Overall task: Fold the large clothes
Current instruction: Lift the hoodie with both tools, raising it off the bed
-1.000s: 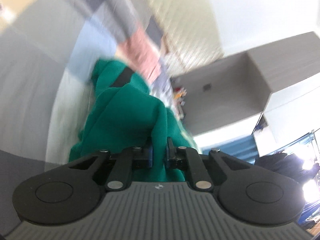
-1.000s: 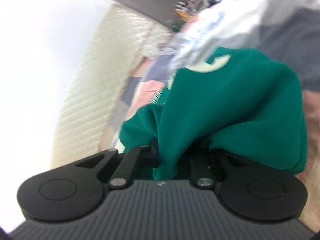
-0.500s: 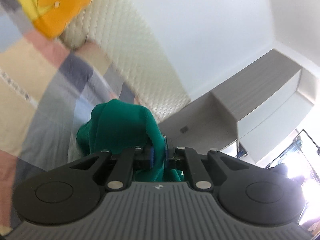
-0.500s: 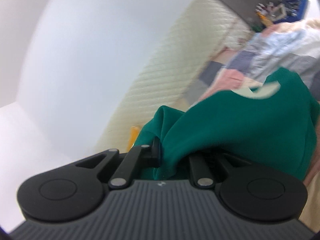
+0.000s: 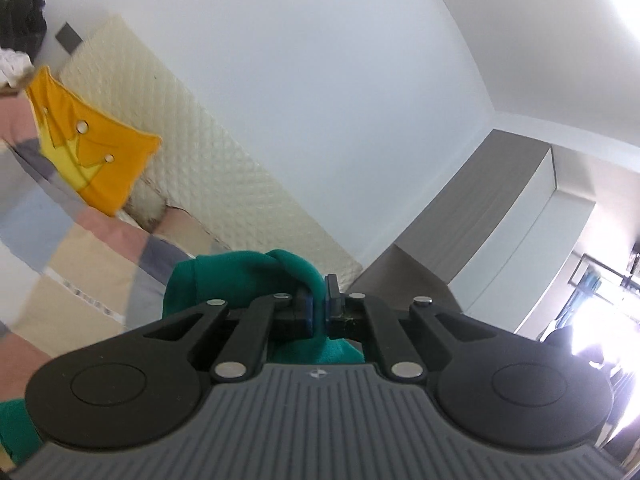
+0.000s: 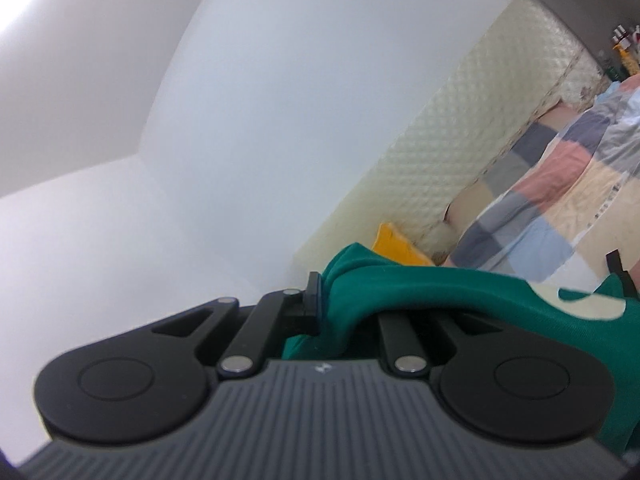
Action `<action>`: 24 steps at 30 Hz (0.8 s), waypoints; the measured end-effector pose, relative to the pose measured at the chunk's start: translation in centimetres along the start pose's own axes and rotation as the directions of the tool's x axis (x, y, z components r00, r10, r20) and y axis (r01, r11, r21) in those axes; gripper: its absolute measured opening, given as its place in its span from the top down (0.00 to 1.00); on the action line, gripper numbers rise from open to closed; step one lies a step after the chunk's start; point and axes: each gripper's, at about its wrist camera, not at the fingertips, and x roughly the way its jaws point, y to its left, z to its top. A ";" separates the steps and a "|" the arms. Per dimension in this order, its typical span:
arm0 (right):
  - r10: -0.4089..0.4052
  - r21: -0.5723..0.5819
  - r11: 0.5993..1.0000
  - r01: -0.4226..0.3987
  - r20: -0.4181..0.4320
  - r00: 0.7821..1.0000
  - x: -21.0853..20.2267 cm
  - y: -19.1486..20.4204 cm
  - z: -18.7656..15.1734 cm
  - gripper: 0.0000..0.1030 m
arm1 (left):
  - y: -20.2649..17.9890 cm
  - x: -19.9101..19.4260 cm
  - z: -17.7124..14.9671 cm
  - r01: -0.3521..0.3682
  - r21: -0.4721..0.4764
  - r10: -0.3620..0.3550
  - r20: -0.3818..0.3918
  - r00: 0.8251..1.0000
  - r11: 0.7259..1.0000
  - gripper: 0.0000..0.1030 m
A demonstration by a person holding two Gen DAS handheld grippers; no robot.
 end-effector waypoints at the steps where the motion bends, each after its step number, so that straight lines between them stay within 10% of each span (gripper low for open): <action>1: -0.008 -0.001 1.000 0.008 -0.016 1.000 0.1 0.2 -0.4 0.90 | 0.0 -0.9 0.1 -0.009 0.006 0.009 0.000 1.000 1.000 0.95; 12: -0.364 0.107 0.913 0.393 -0.222 0.905 6.7 -10.1 -5.3 0.90 | 8.4 4.5 -9.5 -0.189 -0.020 0.184 -0.151 0.971 0.982 0.95; 24: -0.387 0.208 0.864 0.458 -0.308 0.869 11.9 -23.0 -9.3 0.91 | 20.4 21.0 -16.3 -0.258 0.109 0.277 -0.224 0.934 0.960 0.94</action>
